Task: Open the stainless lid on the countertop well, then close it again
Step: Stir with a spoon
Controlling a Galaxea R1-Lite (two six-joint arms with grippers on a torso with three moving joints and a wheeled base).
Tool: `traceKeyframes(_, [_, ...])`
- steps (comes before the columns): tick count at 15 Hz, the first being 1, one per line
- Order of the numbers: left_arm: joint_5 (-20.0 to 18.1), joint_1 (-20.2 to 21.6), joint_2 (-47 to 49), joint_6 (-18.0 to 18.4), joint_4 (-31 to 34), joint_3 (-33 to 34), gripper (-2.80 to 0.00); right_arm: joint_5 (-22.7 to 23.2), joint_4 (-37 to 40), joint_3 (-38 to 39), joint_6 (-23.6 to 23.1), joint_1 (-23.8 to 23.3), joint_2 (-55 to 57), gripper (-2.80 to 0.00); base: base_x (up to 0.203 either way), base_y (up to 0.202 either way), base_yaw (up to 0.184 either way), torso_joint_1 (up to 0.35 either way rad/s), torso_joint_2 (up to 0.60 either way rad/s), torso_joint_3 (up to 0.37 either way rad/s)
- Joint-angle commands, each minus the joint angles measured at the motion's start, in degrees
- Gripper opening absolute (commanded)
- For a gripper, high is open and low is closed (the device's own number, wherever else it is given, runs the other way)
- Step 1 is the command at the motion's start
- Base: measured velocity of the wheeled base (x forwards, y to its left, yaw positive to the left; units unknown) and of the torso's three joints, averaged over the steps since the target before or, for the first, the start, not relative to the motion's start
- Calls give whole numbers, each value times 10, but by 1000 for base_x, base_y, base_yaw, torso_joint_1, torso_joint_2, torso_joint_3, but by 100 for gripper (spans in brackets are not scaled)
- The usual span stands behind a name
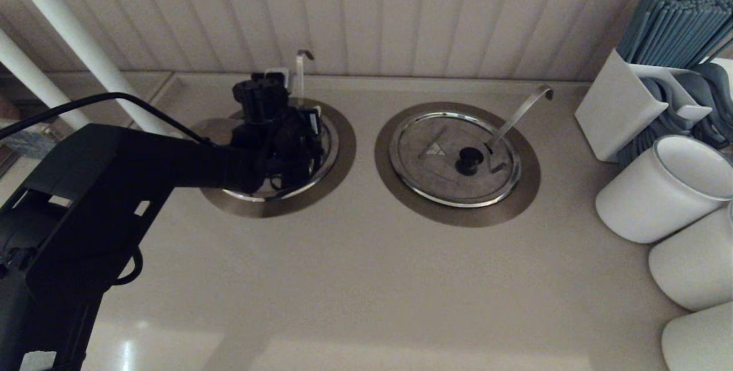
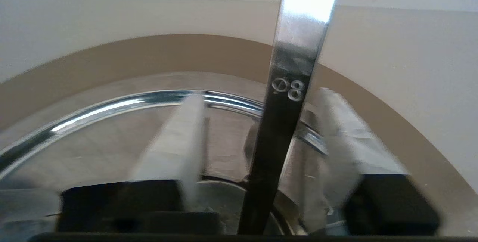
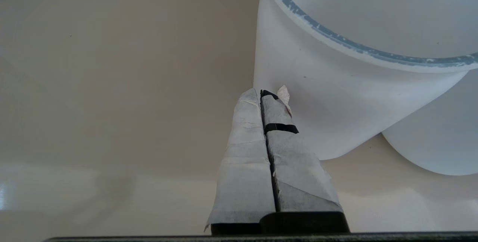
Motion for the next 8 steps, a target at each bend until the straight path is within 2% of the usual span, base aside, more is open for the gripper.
traceKeyframes(1, [1, 0, 5, -1, -2, -3, -280, 0, 0, 0, 0, 0, 0, -280, 0, 0, 0, 0, 0, 0])
traceKeyframes(8, [2, -1, -5, -9, -3, -4, -280, 0, 0, 0, 0, 0, 0, -280, 0, 0, 0, 0, 0, 0])
